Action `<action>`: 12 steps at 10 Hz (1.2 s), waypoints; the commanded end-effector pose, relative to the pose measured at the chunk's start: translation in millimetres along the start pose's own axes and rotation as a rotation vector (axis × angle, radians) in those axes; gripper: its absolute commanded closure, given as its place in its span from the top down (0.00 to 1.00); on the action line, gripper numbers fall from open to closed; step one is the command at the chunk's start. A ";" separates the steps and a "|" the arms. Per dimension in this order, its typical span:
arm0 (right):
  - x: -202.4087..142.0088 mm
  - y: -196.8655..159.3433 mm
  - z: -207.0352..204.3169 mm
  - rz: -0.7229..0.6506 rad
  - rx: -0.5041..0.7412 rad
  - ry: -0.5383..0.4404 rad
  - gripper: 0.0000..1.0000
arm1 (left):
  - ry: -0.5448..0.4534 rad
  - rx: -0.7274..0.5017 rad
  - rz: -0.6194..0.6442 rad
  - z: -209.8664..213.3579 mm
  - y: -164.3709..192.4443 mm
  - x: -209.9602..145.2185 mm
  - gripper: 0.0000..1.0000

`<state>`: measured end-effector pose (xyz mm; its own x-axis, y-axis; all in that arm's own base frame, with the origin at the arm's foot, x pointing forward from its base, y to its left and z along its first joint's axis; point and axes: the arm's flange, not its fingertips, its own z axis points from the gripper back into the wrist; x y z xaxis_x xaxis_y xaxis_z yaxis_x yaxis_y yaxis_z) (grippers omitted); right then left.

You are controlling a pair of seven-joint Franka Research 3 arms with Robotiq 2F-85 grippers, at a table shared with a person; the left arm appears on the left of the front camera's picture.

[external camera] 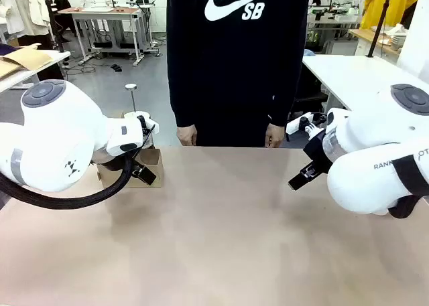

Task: Pour a drink into a cup and package it in a carrier.
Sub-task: Pick up the 600 ml Paper Cup and place it in the middle top area of the table.

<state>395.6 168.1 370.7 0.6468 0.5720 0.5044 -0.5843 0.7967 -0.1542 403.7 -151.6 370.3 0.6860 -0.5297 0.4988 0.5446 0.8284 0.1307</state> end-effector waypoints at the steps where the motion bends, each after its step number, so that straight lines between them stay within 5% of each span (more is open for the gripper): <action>1: 0.0 0.0 0.0 0.000 0.000 0.000 1.00 | 0.000 0.000 0.000 0.0 0.0 0.0 1.00; 9: 0.0 0.1 -0.1 0.001 0.000 0.000 1.00 | 0.000 0.000 0.000 0.0 0.0 0.0 1.00; 12: 59.7 -55.5 89.4 -0.038 0.057 -0.065 1.00 | 0.000 0.000 0.000 0.0 0.0 0.0 1.00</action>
<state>412.4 157.8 446.7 0.6410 0.5260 0.5590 -0.5605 0.8183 -0.1273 403.7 -151.7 370.3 0.6860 -0.5297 0.4988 0.5446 0.8284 0.1308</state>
